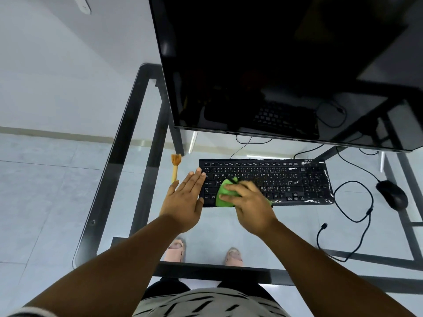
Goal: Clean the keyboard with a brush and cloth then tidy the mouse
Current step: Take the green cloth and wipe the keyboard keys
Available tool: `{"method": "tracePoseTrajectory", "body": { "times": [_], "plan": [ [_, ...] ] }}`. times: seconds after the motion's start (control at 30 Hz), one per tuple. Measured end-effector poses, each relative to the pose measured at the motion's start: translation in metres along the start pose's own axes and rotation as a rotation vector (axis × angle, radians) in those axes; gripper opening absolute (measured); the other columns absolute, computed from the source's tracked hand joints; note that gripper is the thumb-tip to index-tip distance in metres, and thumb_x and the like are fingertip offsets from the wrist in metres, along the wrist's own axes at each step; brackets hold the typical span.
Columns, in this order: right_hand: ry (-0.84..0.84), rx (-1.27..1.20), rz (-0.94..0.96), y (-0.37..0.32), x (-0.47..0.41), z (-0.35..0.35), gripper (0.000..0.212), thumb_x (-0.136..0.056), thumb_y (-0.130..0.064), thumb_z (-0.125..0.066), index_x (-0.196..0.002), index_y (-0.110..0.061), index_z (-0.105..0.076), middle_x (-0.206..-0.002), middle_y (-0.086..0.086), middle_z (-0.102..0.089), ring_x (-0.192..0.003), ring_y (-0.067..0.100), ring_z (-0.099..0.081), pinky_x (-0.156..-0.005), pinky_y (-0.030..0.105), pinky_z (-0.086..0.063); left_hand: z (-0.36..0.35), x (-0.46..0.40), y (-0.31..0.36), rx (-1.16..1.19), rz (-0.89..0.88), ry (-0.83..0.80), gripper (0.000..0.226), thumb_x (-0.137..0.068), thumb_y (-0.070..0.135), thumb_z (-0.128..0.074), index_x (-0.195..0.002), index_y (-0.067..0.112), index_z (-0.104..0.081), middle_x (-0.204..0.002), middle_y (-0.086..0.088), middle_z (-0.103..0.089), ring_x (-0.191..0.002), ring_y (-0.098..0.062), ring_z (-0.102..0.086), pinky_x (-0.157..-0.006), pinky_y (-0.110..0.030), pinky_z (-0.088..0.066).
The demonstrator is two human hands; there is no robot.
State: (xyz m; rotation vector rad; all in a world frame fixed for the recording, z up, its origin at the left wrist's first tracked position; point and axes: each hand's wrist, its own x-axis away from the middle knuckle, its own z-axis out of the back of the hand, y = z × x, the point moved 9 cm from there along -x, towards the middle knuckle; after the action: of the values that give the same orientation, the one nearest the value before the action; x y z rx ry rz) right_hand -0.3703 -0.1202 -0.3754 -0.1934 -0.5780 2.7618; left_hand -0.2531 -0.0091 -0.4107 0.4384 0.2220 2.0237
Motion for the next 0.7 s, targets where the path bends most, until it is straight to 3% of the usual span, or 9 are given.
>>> {"method": "tracePoseTrajectory", "body": {
  "times": [0.27,0.53,0.7],
  "plan": [
    [-0.013,0.029,0.066,0.048,0.033,0.021,0.043,-0.071,0.007,-0.067,-0.093,-0.028,-0.078,-0.117,-0.01,-0.068,-0.11,0.025,-0.052,-0.082,0.044,-0.054,-0.008,0.001,0.006,0.09,0.071,0.032,0.065,-0.098,0.026,-0.032,-0.155,0.023,0.001,-0.162,0.01,0.008,-0.149,-0.009,-0.002,-0.121,-0.036,-0.007],
    [-0.036,0.071,0.199,-0.012,0.007,0.002,0.046,-0.072,0.0,-0.069,-0.105,-0.031,-0.073,-0.122,-0.01,-0.065,-0.113,0.027,-0.05,-0.082,0.044,-0.053,-0.009,0.002,0.009,0.137,0.091,0.064,0.066,-0.098,0.022,-0.034,-0.155,0.024,0.001,-0.161,0.012,0.009,-0.148,-0.009,-0.014,-0.119,-0.034,-0.012],
    [-0.022,0.097,0.154,0.011,0.019,0.006,0.047,-0.067,0.004,-0.071,-0.1,-0.03,-0.075,-0.118,-0.008,-0.066,-0.108,0.026,-0.05,-0.079,0.045,-0.054,-0.011,0.003,0.005,0.127,0.058,0.043,0.065,-0.1,0.026,-0.031,-0.154,0.025,0.004,-0.16,0.013,0.013,-0.147,-0.01,-0.018,-0.118,-0.032,-0.013]
  ]
}}
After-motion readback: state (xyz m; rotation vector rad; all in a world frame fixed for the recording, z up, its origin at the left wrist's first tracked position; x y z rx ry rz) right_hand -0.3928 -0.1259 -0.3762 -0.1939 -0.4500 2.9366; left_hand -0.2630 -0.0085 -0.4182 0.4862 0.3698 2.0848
